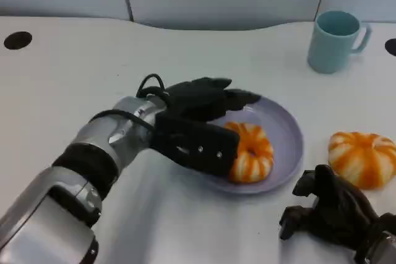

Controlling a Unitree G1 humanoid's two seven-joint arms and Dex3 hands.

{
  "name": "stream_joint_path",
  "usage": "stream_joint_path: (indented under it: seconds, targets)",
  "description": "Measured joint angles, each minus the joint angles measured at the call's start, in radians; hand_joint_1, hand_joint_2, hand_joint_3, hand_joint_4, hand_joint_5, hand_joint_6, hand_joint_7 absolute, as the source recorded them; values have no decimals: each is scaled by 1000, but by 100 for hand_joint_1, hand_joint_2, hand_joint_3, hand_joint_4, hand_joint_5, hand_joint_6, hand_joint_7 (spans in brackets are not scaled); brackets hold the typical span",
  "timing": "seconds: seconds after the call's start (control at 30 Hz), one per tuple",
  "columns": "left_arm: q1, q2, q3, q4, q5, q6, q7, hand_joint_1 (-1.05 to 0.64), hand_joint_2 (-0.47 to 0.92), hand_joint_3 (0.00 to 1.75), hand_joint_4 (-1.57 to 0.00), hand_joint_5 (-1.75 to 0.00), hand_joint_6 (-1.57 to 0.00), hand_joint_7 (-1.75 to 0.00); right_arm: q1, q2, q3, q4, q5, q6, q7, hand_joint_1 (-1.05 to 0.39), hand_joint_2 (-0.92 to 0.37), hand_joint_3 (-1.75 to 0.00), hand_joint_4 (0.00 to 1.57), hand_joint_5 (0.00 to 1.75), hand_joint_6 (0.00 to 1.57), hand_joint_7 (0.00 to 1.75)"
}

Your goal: Grasp the bread from the table and place it into the plate.

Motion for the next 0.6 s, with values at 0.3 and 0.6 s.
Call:
stream_joint_path:
  seconds: [0.3, 0.6]
  targets:
    - [336, 43, 308, -251, -486, -104, -140, -100, 92, 52, -15, -9, -13, -6, -6, -6, -6, 12, 1, -3, 0, -29, -79, -41, 157, 56, 157, 39]
    - [661, -44, 486, -611, -959, 60, -310, -76, 92, 38, -61, -44, -65, -19, -19, -11, -7, 28, 0, -3, 0, -30, -77, -41, 157, 56, 157, 39]
